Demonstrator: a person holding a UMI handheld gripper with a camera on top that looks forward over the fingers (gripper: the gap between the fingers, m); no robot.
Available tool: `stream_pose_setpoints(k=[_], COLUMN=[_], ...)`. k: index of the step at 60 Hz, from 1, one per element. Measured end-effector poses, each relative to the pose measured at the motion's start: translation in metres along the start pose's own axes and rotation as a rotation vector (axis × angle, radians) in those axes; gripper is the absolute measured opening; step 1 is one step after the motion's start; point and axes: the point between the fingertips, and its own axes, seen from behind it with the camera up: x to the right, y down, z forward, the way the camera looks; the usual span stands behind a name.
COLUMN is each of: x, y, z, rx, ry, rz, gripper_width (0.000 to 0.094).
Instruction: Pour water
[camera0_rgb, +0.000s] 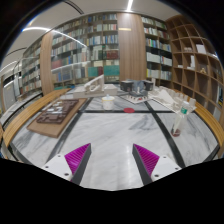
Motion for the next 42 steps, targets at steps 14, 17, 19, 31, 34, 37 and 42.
stream_pose_setpoints(k=[14, 17, 19, 31, 34, 37, 42], x=[0.197, 0.230, 0.252, 0.347, 0.364, 0.377, 0.396], y=[0.040, 0.035, 0.033, 0.000, -0.009, -0.018, -0.029], z=[0.035, 0.042, 0.051, 0.119, 0.137, 0.155, 0.181], rx=[-0.055, -0.044, -0.027, 0.083, 0.115, 0.132, 0.171], ry=[0.227, 0.265, 0.282, 0.348, 0.345, 0.330, 0.327], rz=[0.013, 0.008, 0.006, 0.025, 0.037, 0.041, 0.043], gripper_width=[0.0840, 0.0843, 0.0843, 0.0841, 0.0838, 0.0835, 0.0824])
